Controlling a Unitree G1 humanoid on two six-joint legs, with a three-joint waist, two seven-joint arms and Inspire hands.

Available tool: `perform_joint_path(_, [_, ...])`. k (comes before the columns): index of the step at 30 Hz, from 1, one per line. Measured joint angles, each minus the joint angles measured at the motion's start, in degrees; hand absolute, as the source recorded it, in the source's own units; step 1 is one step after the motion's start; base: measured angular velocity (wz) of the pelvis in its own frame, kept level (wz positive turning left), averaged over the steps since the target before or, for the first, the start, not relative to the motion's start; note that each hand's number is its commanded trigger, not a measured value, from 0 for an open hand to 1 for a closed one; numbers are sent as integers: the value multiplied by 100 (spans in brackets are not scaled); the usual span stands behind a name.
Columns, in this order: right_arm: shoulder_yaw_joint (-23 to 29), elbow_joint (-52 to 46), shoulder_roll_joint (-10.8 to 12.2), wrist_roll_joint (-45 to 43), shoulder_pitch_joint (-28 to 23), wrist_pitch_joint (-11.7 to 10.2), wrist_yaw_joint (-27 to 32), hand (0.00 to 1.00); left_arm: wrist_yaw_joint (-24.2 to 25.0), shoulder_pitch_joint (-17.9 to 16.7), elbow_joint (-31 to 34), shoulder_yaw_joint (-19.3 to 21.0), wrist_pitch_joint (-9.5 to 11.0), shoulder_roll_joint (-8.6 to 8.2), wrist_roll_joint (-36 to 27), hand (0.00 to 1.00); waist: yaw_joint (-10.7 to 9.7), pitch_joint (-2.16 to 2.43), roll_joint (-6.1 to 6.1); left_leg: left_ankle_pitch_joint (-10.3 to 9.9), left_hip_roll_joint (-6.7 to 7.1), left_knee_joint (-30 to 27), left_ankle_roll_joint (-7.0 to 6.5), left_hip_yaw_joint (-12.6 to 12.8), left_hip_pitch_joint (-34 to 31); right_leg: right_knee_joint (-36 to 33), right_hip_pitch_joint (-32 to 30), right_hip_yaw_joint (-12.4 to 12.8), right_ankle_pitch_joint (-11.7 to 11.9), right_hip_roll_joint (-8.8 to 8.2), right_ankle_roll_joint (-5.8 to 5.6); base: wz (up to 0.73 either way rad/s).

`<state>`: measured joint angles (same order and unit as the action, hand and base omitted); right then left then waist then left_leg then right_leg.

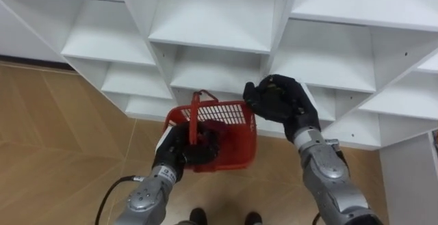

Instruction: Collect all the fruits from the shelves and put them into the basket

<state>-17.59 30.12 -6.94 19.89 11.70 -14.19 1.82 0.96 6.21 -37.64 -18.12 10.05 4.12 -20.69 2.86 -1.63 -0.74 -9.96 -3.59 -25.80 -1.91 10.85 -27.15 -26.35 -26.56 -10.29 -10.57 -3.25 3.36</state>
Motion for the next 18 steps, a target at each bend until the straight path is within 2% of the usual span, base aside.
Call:
perform_joint_path(6, [-98, -400, -10, -299, 9, -1, -230, 100, 218, 2, -13, -14, 110, -15, -4, 100, 45, -2, -3, 0, 2, 40, 0, 57, 59, -14, 3, 54, -1, 1, -5, -4])
perform_joint_path(18, [-238, -482, 77, -910, 9, -3, -576, 100, 452, -4, -13, -29, 147, -81, -144, 100, 56, -8, -12, 8, 37, 151, -14, 94, 183, -18, 66, 87, -10, -32, -21, -1])
